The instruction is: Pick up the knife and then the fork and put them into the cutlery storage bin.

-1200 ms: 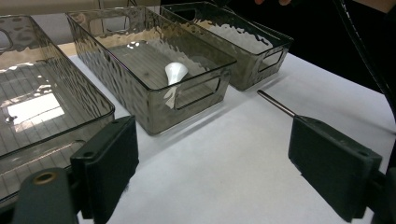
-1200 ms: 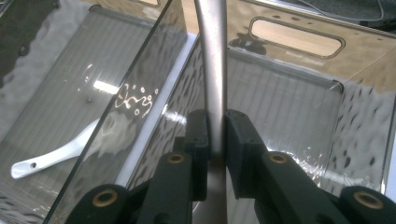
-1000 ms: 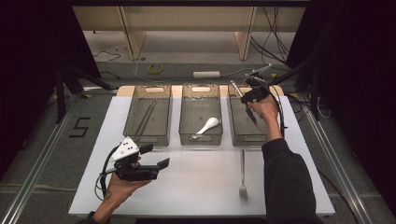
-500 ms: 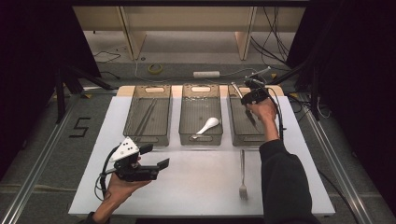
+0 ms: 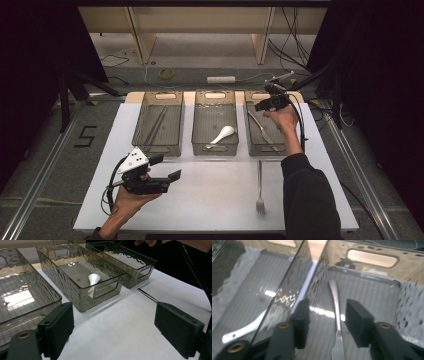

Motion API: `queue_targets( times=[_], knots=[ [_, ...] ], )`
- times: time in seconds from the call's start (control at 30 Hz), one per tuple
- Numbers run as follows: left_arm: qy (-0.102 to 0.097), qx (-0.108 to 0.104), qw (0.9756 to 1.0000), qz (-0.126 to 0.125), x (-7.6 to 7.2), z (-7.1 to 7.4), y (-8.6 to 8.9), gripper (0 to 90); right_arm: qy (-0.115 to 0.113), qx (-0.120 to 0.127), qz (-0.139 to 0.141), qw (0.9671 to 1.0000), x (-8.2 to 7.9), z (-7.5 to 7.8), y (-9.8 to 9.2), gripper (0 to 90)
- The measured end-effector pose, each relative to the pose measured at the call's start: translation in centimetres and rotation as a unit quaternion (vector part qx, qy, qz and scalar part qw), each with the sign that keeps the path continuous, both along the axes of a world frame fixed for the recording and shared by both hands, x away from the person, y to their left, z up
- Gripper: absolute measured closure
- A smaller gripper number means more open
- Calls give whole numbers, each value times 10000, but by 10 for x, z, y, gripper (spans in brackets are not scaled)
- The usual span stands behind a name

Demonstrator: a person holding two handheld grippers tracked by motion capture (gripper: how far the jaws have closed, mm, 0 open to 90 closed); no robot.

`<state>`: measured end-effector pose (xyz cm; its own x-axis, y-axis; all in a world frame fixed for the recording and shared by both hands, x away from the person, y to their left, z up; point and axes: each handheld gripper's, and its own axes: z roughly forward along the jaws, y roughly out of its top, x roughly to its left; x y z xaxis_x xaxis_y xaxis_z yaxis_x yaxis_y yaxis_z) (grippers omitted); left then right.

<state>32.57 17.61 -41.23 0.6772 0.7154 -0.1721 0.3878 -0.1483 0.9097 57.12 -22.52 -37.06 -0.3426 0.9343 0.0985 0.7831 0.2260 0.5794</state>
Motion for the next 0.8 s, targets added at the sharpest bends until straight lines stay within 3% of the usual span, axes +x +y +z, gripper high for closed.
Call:
queue_targets(
  times=[0.13,0.23,0.5,0.63,0.8],
  knots=[
    [1,-4,10000,5,0,0,0,156,-43,-12,433,9991,-13,8,5,458],
    [12,27,10000,6,1,-1,0,156,-88,-216,775,9967,-29,13,10,434],
    [9,21,10000,21,1,-1,0,156,-422,-35,1243,9913,-75,22,11,414],
    [19,26,10000,28,1,-1,-1,156,-661,64,1592,9850,-97,23,14,437],
    [10,46,10000,27,1,-1,-1,156,-738,286,1999,9766,-118,16,19,517]
  ],
)
